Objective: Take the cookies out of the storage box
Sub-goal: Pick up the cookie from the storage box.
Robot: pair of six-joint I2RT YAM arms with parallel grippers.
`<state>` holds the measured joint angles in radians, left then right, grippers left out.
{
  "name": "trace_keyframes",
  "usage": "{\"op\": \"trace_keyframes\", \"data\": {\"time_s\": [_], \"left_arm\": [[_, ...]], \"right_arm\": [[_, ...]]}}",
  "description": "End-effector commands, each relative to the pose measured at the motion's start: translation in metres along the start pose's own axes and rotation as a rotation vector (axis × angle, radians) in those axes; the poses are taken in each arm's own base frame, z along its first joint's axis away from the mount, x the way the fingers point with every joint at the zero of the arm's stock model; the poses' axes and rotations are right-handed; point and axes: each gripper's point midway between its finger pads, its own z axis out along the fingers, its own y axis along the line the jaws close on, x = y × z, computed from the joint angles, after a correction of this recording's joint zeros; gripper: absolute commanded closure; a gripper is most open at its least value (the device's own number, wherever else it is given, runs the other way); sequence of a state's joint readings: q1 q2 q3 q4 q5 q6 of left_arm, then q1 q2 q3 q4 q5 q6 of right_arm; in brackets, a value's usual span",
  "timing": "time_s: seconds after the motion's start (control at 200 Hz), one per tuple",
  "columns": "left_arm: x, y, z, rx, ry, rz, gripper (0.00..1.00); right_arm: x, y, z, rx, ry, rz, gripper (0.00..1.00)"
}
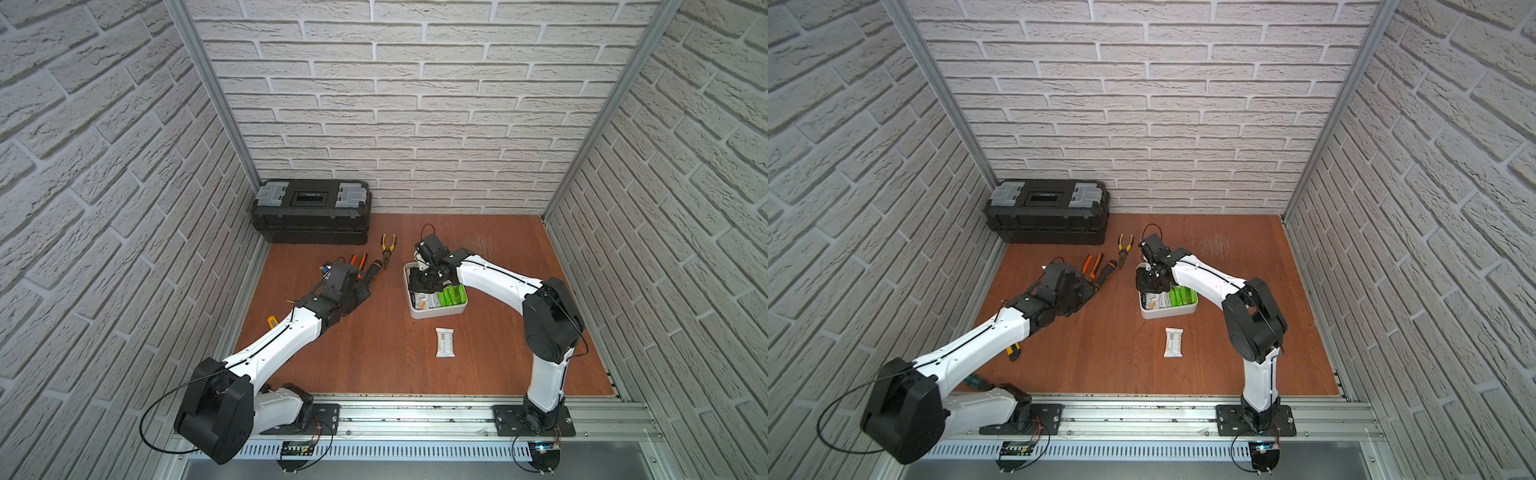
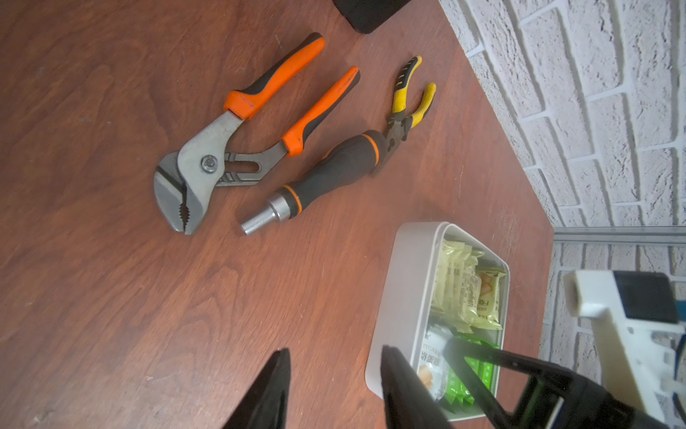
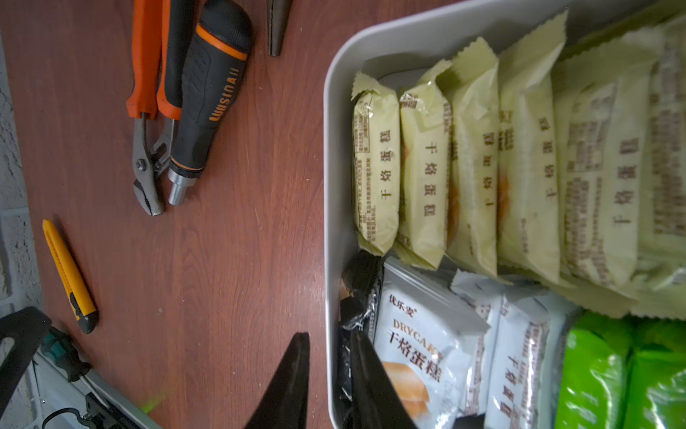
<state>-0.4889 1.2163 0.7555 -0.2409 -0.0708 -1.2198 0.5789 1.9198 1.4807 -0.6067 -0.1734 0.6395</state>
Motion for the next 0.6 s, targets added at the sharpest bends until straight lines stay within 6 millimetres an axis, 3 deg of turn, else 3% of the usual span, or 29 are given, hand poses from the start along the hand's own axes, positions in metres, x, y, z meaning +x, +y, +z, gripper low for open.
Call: {"op": "trace_keyframes", "data": {"time_s": [0.0, 0.15, 0.38, 0.425, 0.595], "left_arm": [[-0.004, 0.0, -0.002, 0.018, -0.022, -0.017, 0.54], [-0.005, -0.002, -0.002, 0.019, -0.027, -0.017, 0.54], [-0.005, -0.003, 0.0, 0.017, -0.022, -0.013, 0.54], [-0.005, -0.003, 0.0, 0.018, -0.021, -0.012, 0.54], [-0.005, -0.004, 0.001, 0.02, -0.019, -0.011, 0.54]], "right_arm": [[-0.004, -0.002, -0.004, 0.037, -0.014, 0.003, 0.75], [-0.005, -0.012, 0.0, 0.087, -0.016, 0.003, 0.74], [-0.008, -0.008, 0.006, 0.08, -0.008, 0.006, 0.73], [-0.004, -0.013, 0.019, 0.094, 0.021, 0.01, 0.72], [-0.003, -0.015, 0.027, 0.107, 0.041, 0.011, 0.72]]}}
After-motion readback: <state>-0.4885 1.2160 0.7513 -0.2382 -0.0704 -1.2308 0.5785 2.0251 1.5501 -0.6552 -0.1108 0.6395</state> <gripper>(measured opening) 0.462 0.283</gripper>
